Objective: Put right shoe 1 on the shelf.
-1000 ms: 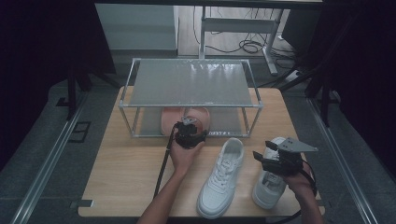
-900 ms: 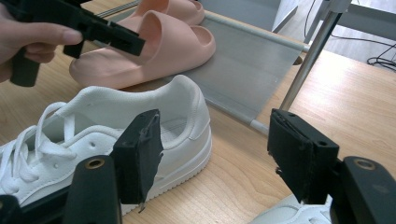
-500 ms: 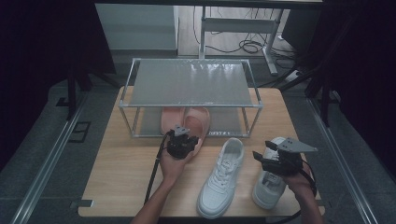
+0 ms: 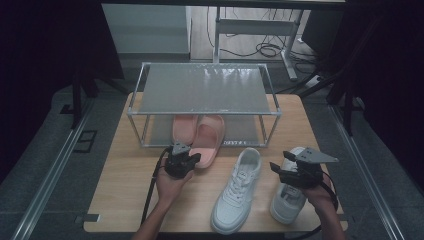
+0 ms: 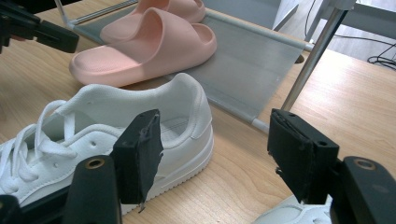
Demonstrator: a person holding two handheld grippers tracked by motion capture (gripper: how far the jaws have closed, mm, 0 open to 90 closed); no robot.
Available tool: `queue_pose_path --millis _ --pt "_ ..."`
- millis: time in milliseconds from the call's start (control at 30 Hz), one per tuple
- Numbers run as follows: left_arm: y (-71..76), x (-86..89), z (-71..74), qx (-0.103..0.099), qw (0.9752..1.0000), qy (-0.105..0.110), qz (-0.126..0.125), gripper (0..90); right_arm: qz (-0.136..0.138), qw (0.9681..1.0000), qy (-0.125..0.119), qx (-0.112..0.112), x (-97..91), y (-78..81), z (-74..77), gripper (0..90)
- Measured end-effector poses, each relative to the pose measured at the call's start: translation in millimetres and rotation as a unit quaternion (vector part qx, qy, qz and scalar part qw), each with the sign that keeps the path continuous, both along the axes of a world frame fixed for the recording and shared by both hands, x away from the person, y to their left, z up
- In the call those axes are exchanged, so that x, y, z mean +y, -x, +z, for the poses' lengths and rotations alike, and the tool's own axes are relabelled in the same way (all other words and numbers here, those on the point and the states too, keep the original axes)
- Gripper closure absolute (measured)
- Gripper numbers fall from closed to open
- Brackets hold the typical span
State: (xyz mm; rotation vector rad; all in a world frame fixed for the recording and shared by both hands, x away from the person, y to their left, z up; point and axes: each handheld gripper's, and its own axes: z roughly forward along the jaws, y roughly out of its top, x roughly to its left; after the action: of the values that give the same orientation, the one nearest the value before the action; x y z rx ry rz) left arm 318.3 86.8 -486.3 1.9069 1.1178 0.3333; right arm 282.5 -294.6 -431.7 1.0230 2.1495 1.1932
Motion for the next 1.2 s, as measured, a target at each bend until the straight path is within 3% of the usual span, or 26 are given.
queue_pose_path --millis 467,800,1200 --pt "11.2 9.4 -8.2 0.004 0.9987 -0.026 -0.043 90.0 0.000 1.0000 0.000 0.001 0.1 -0.4 -0.5 35.4" --pt "9.9 8.5 -14.6 0.012 0.9954 -0.058 -0.075 90.0 -0.001 1.0000 0.000 0.003 0.1 -1.3 -1.5 35.4" --pt "10.1 4.6 -22.0 0.020 0.9933 -0.067 -0.092 90.0 -0.002 1.0000 -0.001 0.003 -0.9 -0.9 -1.0 35.3"
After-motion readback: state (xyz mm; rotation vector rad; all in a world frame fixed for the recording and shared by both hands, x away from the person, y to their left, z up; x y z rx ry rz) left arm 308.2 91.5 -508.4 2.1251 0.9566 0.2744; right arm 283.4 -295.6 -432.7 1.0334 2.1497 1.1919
